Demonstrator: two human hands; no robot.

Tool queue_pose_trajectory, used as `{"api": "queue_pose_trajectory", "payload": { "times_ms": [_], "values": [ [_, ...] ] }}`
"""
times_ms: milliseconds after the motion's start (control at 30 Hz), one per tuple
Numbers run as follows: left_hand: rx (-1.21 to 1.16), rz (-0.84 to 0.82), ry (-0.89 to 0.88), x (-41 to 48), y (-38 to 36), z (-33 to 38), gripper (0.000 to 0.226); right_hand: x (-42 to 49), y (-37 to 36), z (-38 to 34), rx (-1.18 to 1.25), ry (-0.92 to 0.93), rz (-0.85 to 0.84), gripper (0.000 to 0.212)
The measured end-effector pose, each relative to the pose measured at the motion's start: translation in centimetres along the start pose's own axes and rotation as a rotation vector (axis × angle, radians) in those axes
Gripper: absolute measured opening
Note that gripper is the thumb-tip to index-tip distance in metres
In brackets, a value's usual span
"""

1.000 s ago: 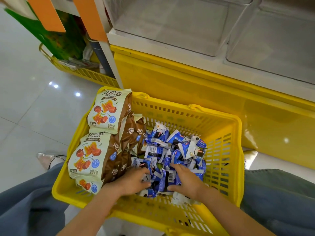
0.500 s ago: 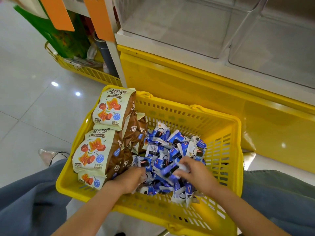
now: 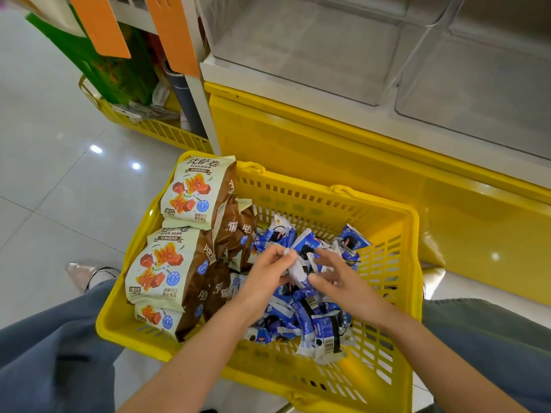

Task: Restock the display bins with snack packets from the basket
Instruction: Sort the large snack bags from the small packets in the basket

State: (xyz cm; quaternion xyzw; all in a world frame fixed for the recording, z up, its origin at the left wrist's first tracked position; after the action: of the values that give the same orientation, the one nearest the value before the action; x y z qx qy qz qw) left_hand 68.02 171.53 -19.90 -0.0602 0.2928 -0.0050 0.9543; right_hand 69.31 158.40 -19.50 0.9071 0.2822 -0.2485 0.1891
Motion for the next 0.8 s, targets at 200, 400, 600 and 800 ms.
{"api": "queue_pose_trajectory", "payload": {
  "times_ms": [200, 400, 600, 800],
  "values": [
    [0.223, -0.049, -0.108, 0.6, -2.2, -0.1, 0.005, 0.1, 1.1, 0.1, 0.125, -0.053, -0.032, 0.029],
    [0.720, -0.040, -0.155, 2.3, -1.6, -2.8, 0.029, 0.7, 6.9, 1.1, -0.135, -0.046, 0.348, 0.017],
    [0.962, -0.470, 0.229, 1.5, -0.7, -11.3, 0.043, 0.1, 7.4, 0.7, -0.540, 0.064, 0.610, 0.042],
    [1.188, -0.602, 0.144, 1.3, -0.6, -12.7, 0.051, 0.1, -2.3, 8.1, -0.414, -0.223, -0.071, 0.057]
  ]
}}
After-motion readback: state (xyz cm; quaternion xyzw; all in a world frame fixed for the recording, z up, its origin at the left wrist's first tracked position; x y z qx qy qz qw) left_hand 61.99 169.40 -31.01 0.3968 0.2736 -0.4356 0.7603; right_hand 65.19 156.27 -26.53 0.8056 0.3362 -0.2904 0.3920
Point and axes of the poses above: each hand's wrist, its own x-axis towards the middle knuckle, its own y-axis out of the back of the hand, z = x × y, the point moved 8 cm from there along x, towards the middle knuckle, and after that the axes turned 6 degrees about x, right-handed, at the moved point
